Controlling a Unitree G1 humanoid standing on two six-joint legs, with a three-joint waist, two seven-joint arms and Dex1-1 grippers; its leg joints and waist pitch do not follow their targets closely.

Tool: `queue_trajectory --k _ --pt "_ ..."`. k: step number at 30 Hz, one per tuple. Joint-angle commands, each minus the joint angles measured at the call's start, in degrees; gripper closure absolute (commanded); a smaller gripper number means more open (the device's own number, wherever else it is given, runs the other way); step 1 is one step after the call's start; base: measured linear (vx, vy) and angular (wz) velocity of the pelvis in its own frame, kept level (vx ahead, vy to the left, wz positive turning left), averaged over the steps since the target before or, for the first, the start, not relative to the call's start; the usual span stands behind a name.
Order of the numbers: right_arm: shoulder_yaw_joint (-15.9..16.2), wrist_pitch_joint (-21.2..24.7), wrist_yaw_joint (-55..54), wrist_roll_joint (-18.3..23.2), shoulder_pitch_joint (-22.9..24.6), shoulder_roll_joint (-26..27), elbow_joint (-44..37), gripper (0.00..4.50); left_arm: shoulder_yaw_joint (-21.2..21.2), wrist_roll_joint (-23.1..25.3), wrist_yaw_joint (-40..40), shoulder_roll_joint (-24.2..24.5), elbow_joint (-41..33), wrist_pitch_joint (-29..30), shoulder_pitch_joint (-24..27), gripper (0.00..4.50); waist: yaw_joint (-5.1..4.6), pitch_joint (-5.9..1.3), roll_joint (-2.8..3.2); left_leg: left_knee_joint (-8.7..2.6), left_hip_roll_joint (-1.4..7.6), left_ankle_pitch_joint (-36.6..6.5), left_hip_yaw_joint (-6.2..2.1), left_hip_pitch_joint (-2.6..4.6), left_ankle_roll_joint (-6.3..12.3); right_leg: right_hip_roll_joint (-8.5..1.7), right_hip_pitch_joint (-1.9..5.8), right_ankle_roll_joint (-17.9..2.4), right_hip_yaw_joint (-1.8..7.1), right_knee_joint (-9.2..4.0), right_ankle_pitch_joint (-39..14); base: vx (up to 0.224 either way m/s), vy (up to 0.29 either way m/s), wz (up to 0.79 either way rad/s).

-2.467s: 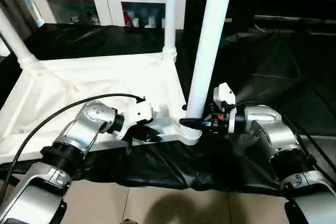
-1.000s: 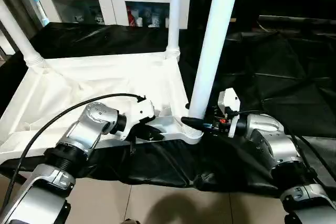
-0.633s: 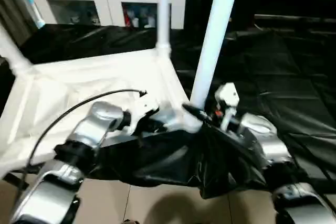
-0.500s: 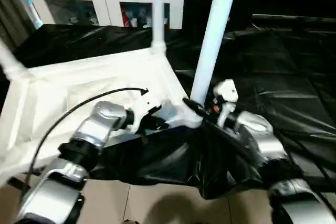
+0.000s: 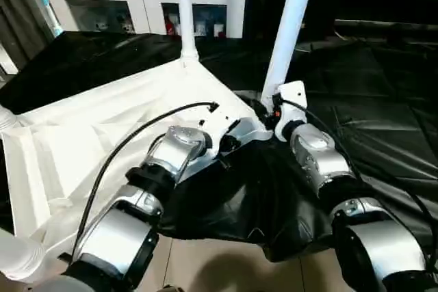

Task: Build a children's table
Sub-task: Insert table leg to table base

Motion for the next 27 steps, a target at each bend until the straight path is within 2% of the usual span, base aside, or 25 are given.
queue_trajectory --k 1,5,13,15,16,21,27 --pt "2.18 6.28 2.07 -2.17 4.42 4.1 8.81 2.61 1.18 0.67 3.74 -0.62 0.08 -0.3 -2.57 4.5 -0.06 -2.1 0.19 -4.44 2.03 -23.8 -1.19 0.7 1.27 -4.15 1.14 -9.25 2.2 -5.9 -28.94 0.0 0.0 0.0" --pt "2.17 6.79 2.76 -2.73 3.83 4.45 9.74 2.61 1.02 0.67 2.7 -0.56 0.58 -1.09 -2.55 4.5 -0.15 -2.01 0.16 -4.51 2.03 -25.66 -1.41 0.96 0.9 -4.25 0.78 -7.81 2.15 -6.33 -32.63 0.0 0.0 0.0" --pt "1.98 7.19 4.13 -3.15 2.76 4.15 10.81 2.61 0.9 0.37 0.71 -0.41 0.32 -1.97 -2.02 4.5 -0.3 -1.89 0.12 -4.66 2.05 -26.79 -1.6 0.89 0.81 -4.36 0.57 -6.92 2.12 -6.57 -34.64 0.0 0.0 0.0" --pt "1.5 7.35 4.93 -2.95 2.45 4.16 10.93 2.05 0.85 0.33 0.4 -0.36 0.28 -2.08 -2.0 4.5 -0.34 -1.86 0.09 -4.69 2.07 -26.84 -1.56 0.89 0.91 -4.3 0.5 -6.94 2.16 -6.58 -34.28 0.0 0.0 0.0" --pt "1.32 7.44 5.14 -2.87 2.32 4.16 10.91 2.05 0.83 0.32 0.33 -0.34 0.26 -2.12 -1.99 4.5 -0.34 -1.86 0.09 -4.69 2.07 -26.84 -1.56 0.89 0.91 -4.3 0.5 -6.94 2.16 -6.58 -34.28 0.0 0.0 0.0" --pt "0.83 7.24 5.95 -2.56 1.63 4.08 10.6 1.41 0.67 0.25 -0.49 -0.27 0.19 -2.66 -1.95 4.5 -0.3 -1.83 0.24 -4.74 2.16 -26.69 -1.51 0.87 0.89 -4.37 0.48 -7.7 2.22 -6.51 -33.35 0.0 0.0 0.0" --pt "-1.18 5.39 6.71 -1.67 0.45 3.92 10.18 0.96 0.18 0.23 -2.37 0.0 -1.05 -3.46 -1.44 4.5 -0.33 -1.84 0.28 -4.76 2.18 -26.99 -1.59 0.87 0.9 -4.46 0.47 -7.34 2.18 -6.63 -34.44 0.0 0.0 0.0"
